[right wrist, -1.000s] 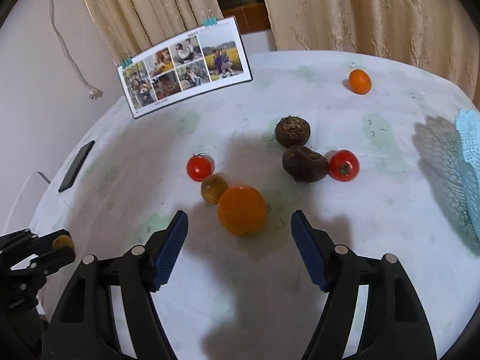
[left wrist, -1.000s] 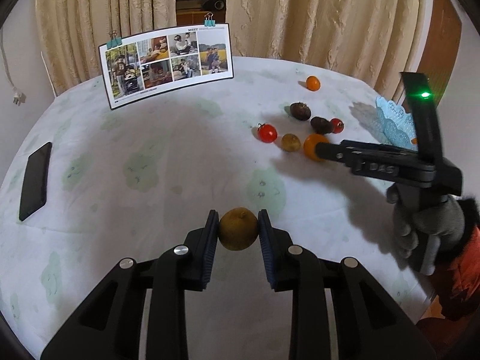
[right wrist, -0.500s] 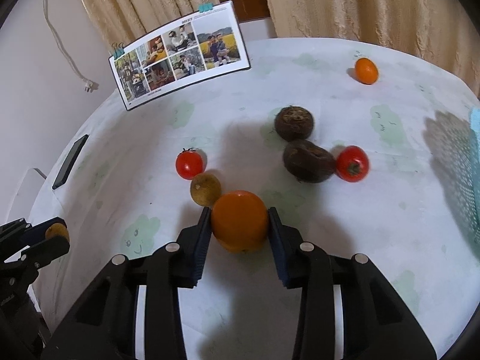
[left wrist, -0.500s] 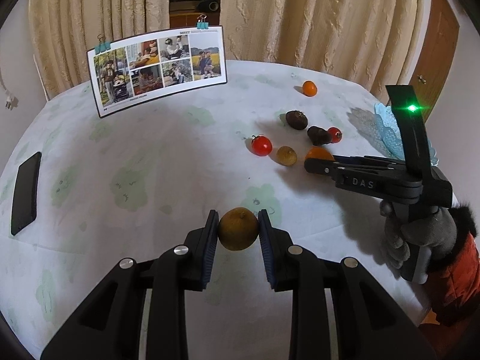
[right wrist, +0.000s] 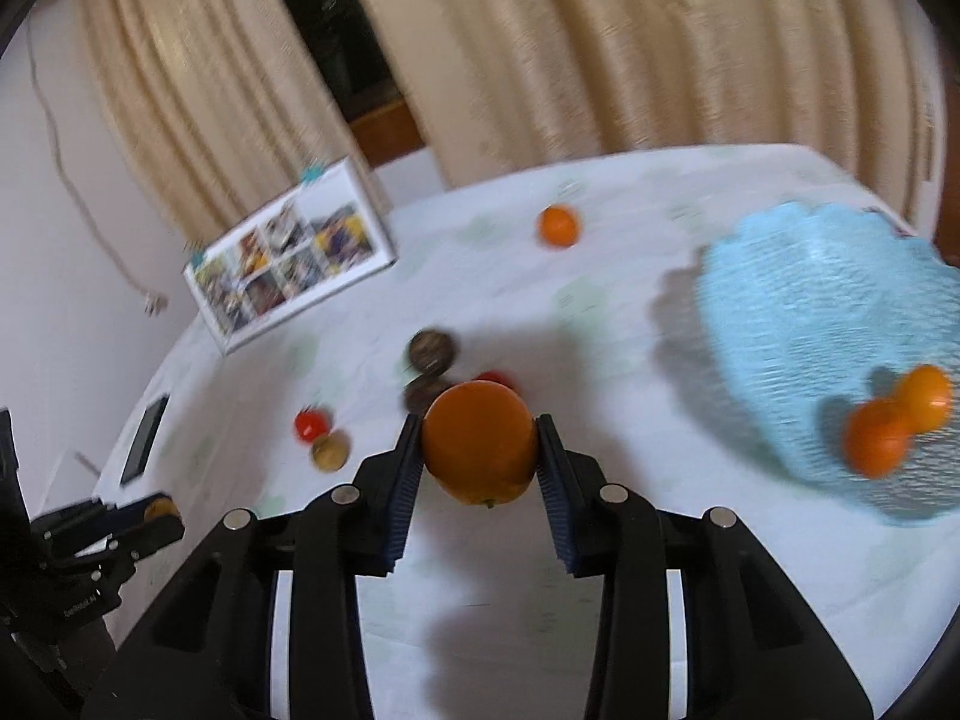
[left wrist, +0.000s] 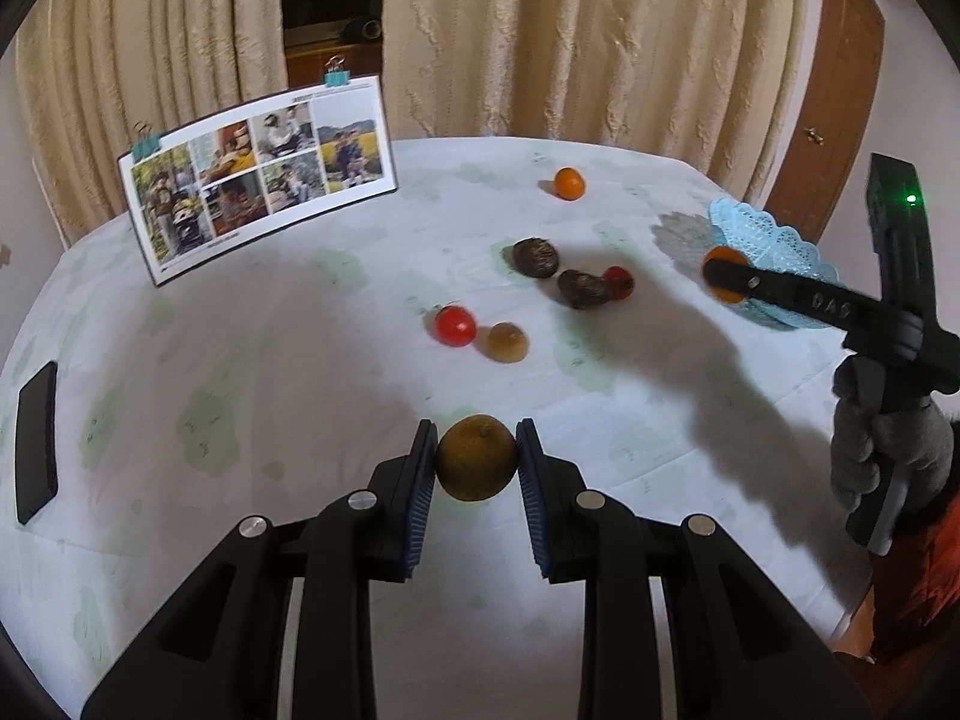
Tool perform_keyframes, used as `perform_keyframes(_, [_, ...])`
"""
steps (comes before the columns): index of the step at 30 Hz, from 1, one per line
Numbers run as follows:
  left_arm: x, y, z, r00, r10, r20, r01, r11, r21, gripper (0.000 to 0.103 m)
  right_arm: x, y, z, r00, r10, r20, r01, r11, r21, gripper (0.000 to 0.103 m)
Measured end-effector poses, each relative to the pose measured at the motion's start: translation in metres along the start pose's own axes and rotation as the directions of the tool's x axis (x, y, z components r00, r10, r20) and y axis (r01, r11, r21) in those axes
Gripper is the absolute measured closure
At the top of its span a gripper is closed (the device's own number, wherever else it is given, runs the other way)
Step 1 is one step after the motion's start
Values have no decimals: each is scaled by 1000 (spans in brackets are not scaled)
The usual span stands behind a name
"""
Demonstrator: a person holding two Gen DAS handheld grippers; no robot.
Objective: Organize fruits
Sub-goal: 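Grasp the orange on the table with the right tool, then drop the orange into the basket with the right tool while the left tool carries the brown fruit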
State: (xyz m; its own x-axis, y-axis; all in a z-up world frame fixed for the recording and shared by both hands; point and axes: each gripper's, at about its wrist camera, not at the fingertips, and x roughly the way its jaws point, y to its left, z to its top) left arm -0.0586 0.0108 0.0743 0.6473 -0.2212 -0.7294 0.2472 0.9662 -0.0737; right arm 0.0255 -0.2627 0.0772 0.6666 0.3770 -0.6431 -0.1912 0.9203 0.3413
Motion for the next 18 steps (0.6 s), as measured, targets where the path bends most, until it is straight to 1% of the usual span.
perform_keyframes(3, [0,-11,5,1000,-12,5,11,1000,17,76,-17,-21,5,998,-38,47,36,999,41,65])
perform_keyframes(9, [3,-28,13,999,-30,12,29,999,44,76,-39,-65,10,987,-123,102,109,986,129,65])
perform_keyframes(12, [4,-34,16,999,-37,15,37,998,53,76,-43,-82,11,981,-159,111,141,977,158,65])
perform_keyframes(18, [7,-46,23,999,-49,19,47,997,68,76,-40,-103,8,968,-229,105,208,961,180,65])
